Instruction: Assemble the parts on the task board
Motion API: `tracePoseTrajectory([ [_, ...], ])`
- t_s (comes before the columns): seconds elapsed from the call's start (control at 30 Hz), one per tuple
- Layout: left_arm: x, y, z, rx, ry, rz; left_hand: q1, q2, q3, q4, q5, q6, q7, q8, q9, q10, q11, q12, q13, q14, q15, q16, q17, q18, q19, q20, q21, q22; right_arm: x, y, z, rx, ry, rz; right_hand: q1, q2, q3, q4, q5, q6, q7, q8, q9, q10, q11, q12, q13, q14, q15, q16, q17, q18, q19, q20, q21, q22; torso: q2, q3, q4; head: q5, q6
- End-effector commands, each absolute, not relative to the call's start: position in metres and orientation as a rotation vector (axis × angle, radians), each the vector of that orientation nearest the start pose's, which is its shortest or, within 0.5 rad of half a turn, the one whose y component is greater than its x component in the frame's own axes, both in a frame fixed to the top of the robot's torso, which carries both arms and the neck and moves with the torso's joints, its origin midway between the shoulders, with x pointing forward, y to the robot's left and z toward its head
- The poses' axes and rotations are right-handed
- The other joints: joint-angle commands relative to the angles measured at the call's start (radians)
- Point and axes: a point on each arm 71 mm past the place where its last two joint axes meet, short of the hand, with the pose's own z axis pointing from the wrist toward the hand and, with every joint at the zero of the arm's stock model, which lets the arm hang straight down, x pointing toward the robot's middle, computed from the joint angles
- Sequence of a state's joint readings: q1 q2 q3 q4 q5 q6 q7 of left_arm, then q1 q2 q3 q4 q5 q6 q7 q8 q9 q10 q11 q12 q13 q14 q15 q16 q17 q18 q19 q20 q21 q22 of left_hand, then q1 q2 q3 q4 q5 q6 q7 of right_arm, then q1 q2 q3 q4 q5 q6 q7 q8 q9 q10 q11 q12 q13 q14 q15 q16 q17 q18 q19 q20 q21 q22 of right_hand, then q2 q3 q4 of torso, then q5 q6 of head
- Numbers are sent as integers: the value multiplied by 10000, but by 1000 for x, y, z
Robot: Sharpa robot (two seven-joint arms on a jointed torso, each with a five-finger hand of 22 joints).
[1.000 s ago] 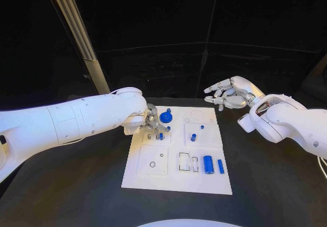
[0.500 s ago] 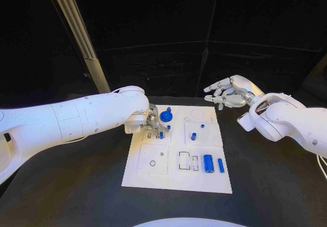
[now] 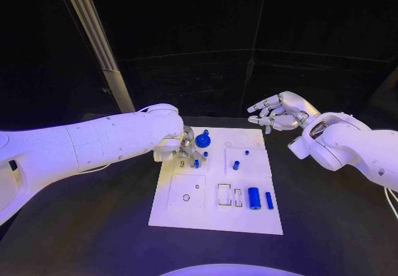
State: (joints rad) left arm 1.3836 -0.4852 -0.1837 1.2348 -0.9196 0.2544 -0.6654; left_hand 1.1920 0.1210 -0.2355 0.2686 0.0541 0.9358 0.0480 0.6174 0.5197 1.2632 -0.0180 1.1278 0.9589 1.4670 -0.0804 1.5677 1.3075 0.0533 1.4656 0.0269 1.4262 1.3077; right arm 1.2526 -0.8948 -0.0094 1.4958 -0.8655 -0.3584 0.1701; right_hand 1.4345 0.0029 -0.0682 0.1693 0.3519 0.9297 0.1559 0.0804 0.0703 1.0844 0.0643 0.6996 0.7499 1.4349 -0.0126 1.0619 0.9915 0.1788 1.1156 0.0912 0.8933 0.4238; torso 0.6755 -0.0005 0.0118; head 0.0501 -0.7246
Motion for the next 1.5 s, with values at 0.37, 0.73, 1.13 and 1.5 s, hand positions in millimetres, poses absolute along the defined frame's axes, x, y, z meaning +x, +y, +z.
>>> tracePoseTrajectory([
  [0.37, 528, 122, -203, -659, 24688, -2362, 107, -4, 98, -22, 58, -77, -8, 60, 30, 25, -53, 62, 32, 1038, -48, 31, 2632, -73, 345, -42, 75, 273, 503, -232, -141, 2951, 15526, 10542, 52, 7, -42, 18, 113, -60, -1, 59, 12, 85, -6, -37, -28, 77, -33, -77, 3, 61, 101, -14, -56, -30, 6, -2, -5, 28, -66],
  [0.73, 529, 121, -205, -597, 24768, -2274, 132, -20, 112, -36, 55, -89, -8, 66, 48, 37, -54, 80, 53, 1038, -47, 31, 2632, -82, 358, -42, 104, 323, 503, -231, -141, 2936, 15541, 10560, 62, 12, -37, 22, 151, -61, -1, 61, 13, 82, -6, -37, -39, 80, -34, -90, 3, 60, 111, -15, -70, -40, 7, -3, -3, 35, -128],
  [1.13, 529, 120, -206, -450, 24895, -2227, 387, -7, 309, -189, 58, -148, -8, 113, 172, 53, -54, 112, 84, 1038, -48, 31, 2632, -88, 358, -42, 136, 379, 504, -231, -141, 2930, 15545, 10566, 62, 12, -37, 22, 151, -61, -1, 61, 13, 82, -6, -37, -39, 80, -34, -90, 3, 60, 111, -15, -70, -40, 8, 1, -6, 38, -180],
  [1.5, 529, 119, -206, -413, 24904, -2276, 1019, 137, 893, -605, 85, -232, -57, 119, 308, 53, -97, 122, 105, 1038, -78, 31, 2632, -86, 343, -57, 148, 409, 504, -230, -141, 2923, 15544, 10576, 74, 15, -32, 24, 184, -63, -1, 62, 12, 77, -6, -38, -50, 75, -34, -125, -24, 60, 118, -16, -83, -49, 8, 0, -1, 31, -208],
])
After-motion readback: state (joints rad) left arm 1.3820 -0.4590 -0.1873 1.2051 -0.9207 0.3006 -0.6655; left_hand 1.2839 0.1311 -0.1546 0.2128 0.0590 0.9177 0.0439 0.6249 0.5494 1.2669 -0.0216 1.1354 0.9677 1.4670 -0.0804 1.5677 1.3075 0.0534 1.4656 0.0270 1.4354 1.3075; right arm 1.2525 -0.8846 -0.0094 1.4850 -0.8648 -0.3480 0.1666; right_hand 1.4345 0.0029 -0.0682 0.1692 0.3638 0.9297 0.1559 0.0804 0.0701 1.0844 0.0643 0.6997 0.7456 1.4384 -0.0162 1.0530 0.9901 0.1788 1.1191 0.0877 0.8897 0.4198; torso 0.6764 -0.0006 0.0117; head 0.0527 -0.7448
